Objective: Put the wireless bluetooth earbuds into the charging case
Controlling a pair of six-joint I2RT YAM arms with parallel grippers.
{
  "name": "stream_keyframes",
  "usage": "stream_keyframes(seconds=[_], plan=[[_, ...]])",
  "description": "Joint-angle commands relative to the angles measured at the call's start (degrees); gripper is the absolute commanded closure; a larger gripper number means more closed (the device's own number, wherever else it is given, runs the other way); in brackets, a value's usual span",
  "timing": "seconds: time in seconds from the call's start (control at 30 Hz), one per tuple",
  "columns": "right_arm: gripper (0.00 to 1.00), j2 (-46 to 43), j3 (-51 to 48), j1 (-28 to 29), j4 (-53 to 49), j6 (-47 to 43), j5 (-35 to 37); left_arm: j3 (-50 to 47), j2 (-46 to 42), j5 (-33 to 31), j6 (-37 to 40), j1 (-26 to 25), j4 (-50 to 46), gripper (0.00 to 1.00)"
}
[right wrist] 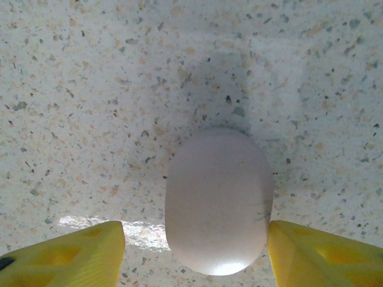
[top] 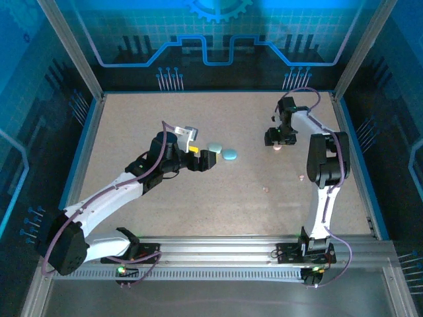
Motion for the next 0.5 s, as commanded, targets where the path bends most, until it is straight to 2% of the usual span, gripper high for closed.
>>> stream_keyframes(seconds=[0.0,0.47], plan=[[0.35,0.7,0.6,0.5,0.5,-1.5,4.2,1.4,-0.4,1.0,-0.2,-0.2,0.3,0.01],[0.44,3.8,1.9,0.5,-0.1,-0.5,2.1,1.8,0.0,0.9,0.0,-0.2,0.0,0.01]])
